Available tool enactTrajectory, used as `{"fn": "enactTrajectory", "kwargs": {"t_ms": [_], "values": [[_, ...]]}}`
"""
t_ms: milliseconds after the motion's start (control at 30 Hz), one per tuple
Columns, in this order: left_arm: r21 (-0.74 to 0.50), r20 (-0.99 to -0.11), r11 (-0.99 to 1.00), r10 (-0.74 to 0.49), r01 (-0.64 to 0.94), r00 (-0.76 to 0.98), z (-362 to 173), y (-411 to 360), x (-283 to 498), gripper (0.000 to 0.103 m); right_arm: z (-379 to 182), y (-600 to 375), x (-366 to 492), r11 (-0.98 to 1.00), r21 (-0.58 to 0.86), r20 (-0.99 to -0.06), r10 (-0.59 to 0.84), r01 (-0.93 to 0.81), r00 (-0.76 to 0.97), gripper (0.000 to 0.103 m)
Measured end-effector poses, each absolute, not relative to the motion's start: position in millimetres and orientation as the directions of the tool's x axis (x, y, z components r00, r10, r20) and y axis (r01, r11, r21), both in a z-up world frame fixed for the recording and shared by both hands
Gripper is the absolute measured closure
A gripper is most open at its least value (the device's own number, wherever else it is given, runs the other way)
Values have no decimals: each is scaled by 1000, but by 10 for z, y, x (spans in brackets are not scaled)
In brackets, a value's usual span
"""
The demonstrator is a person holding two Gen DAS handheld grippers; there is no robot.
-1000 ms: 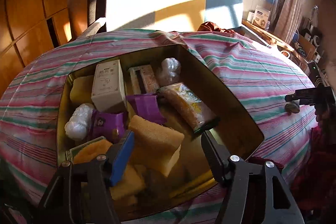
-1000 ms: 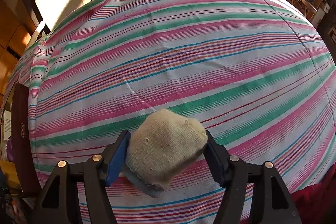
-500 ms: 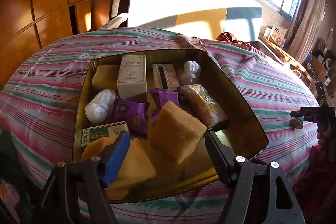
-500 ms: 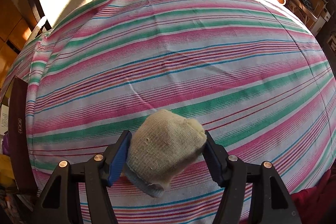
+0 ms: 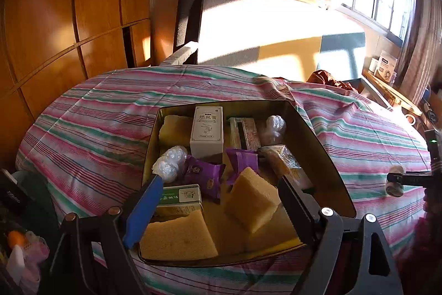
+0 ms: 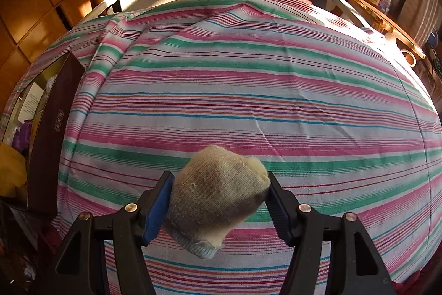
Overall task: Organize objects
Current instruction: 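Carry the rolled white cloth into the tray and open the right tool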
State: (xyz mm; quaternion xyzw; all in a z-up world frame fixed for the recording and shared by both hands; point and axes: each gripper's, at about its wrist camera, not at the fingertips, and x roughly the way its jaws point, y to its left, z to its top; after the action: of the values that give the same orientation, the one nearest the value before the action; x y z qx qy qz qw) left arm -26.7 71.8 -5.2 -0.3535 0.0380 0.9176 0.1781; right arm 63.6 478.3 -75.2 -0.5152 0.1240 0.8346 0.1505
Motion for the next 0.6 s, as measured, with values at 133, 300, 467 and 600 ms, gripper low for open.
{"fn": "enactTrajectory", "kwargs": {"t_ms": [133,300,467,600], "values": [[-58,-667,-935,297,-350,-683,-64,707,-273,16,-579,4434,527,-950,80,-868,82,-301,-489,38],[-59,-670,-938,291,-341,-683,-69,676,-271,16,-219,3781,324,-989,94,-802,-10,-111,-597,38],[-63,-670,-943,284,-328,-686,-72,599,-277,15,8,3100,148,-996,46,-765,-86,79,-638,38],[-75,-673,-948,277,-309,-685,-93,507,-287,15,-48,2673,-22,-981,-12,-782,-110,192,-613,38]]}}
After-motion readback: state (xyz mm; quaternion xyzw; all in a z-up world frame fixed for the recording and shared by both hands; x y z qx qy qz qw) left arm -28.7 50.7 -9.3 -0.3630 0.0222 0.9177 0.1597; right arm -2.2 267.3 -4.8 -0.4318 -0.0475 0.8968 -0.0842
